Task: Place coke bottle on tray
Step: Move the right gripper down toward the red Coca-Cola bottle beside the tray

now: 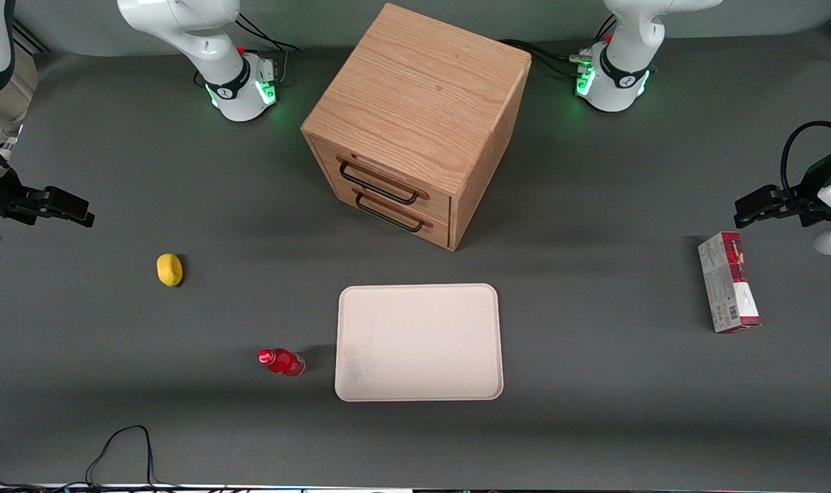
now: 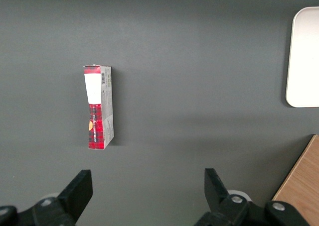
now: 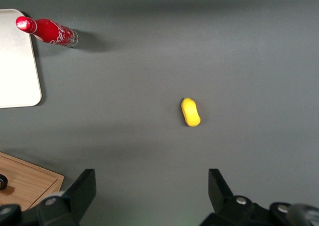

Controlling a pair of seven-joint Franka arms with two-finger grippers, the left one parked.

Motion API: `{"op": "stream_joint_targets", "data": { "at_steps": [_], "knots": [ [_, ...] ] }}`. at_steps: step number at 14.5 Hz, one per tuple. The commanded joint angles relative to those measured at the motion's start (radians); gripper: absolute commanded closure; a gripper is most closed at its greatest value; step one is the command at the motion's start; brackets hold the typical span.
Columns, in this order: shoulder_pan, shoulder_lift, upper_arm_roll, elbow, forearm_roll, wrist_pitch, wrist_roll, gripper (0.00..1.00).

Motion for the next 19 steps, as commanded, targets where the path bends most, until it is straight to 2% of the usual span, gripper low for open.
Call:
{"op": "stream_joint_targets", "data": {
  "at_steps": [1,7,9,15,19],
  "knots": [
    [-0.003,-0.009,0.001,-0.003,0.012,-0.017,-0.017,0.0],
    [0.008,0.033,0.008,0.032,0.044,-0.014,-0.009,0.0],
    [0.058,0.111,0.011,0.125,0.044,-0.012,0.003,0.0],
    [0.201,0.485,0.02,0.571,0.041,-0.009,0.064,0.0],
    [0.224,0.587,0.083,0.653,0.039,0.071,0.103,0.0]
  ]
}}
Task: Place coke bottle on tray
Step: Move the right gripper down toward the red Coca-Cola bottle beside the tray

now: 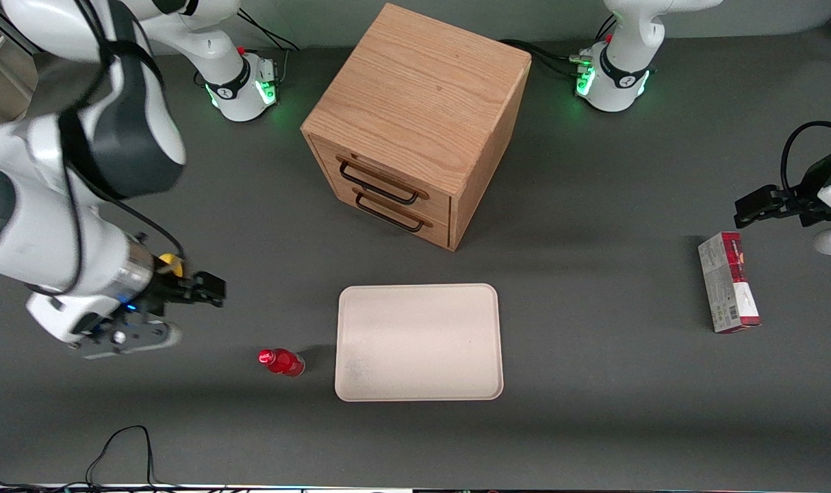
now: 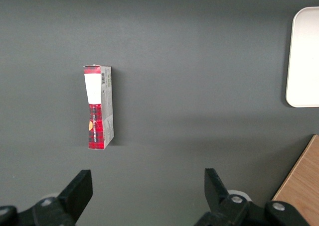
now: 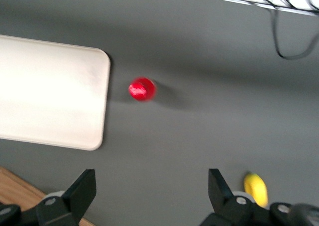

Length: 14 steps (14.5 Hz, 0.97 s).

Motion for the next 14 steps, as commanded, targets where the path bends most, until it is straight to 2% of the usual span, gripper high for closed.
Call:
{"op": "stream_joint_targets", "data": {
  "at_steps": [1,5,14],
  "knots": [
    [-0.007,0.068,0.034,0.104,0.009,0.024,0.024,0.0],
    [-0.015,0.106,0.029,0.099,0.005,0.048,0.023,0.0],
    [-0.023,0.265,0.032,0.092,0.009,0.259,0.023,0.0]
  ]
}}
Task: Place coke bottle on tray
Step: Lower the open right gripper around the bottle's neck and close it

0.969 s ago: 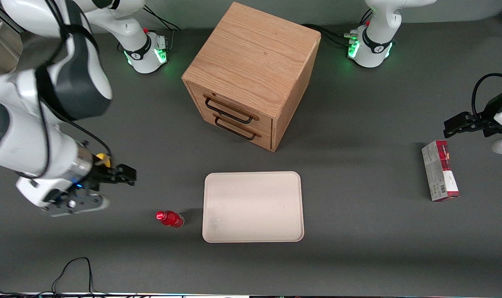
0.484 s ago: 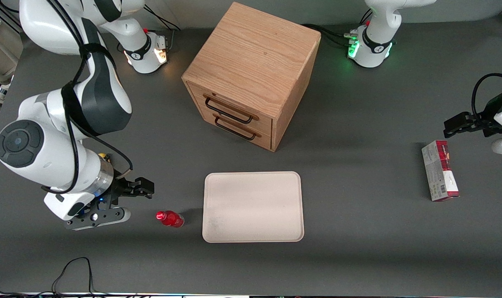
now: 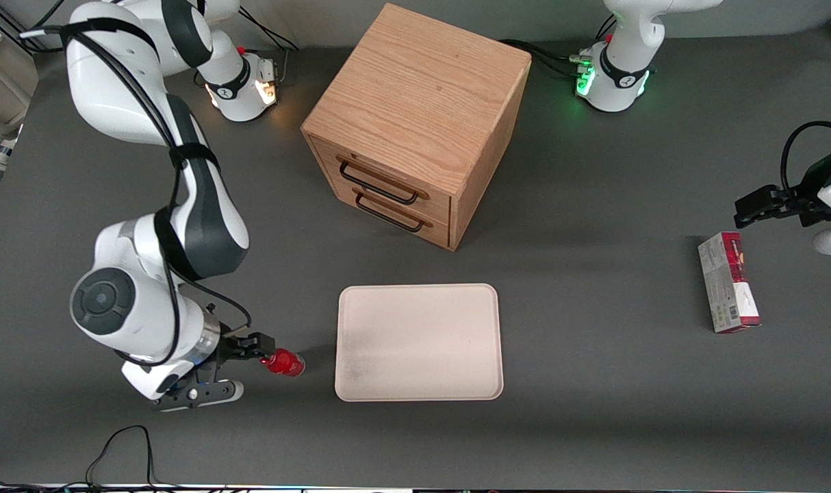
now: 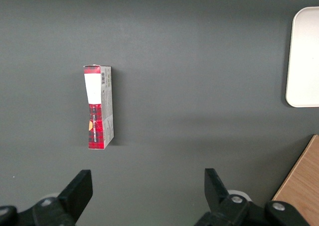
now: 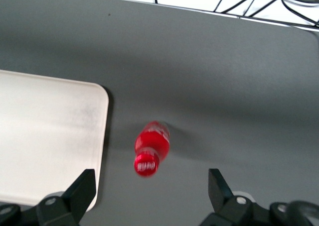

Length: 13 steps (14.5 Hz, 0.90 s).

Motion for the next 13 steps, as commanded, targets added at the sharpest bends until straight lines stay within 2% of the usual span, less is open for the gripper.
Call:
{"op": "stream_joint_targets", "data": {
  "at_steps": [1,5,13],
  "knots": [
    [0.0,0.05,0.007,0.036,0.009,0.04,0.017,0.0],
    [0.006,0.098,0.009,0.029,0.011,0.054,0.016,0.0],
    [0.005,0.087,0.007,-0.025,0.012,0.045,0.008,0.0]
  ]
}}
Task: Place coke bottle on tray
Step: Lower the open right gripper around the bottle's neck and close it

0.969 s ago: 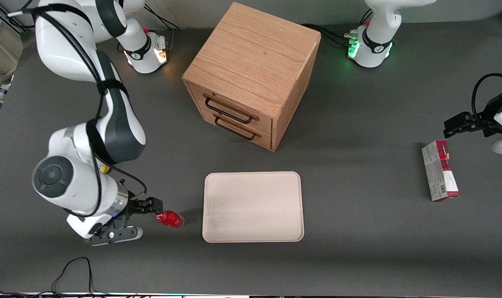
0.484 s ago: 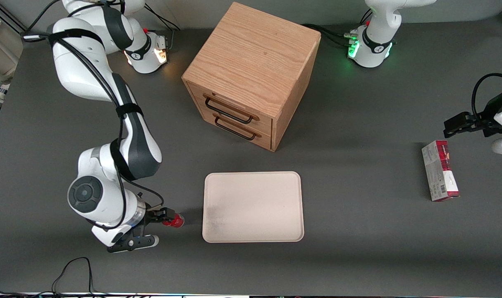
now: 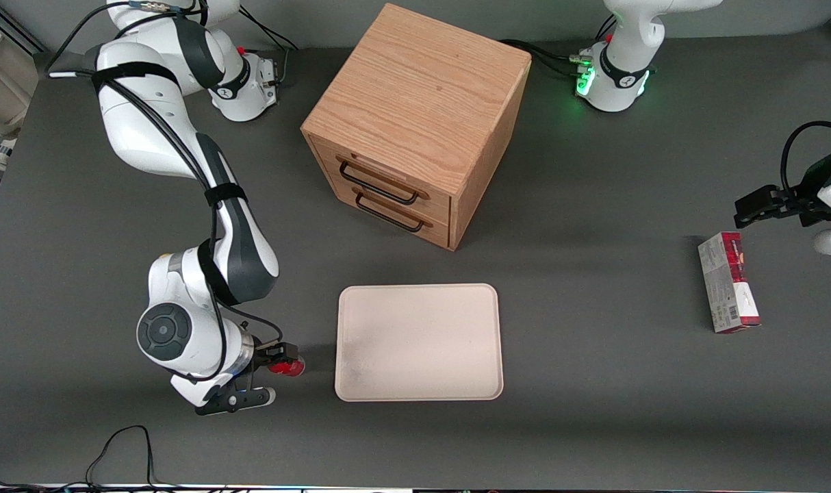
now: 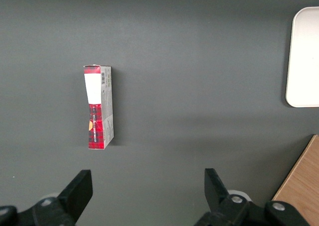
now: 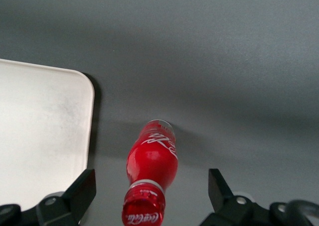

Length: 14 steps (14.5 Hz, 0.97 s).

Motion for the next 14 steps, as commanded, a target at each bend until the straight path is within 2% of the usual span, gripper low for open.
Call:
{"op": "stream_joint_targets", "data": {
  "at_steps": [1,4,8,10,11,14],
  "knots": [
    [-0.001,-0.015,0.003,-0.009,0.012,-0.007,0.006,0.0],
    [-0.001,-0.02,0.004,-0.009,0.014,-0.025,0.006,0.01],
    [-0.001,-0.021,0.004,-0.009,0.014,-0.041,0.005,0.1],
    [-0.001,-0.021,0.004,-0.009,0.014,-0.041,0.006,0.21],
    [-0.001,-0.021,0.004,-0.009,0.014,-0.042,0.005,0.29],
    [-0.001,-0.023,0.004,-0.009,0.018,-0.05,0.005,0.67]
  ]
}}
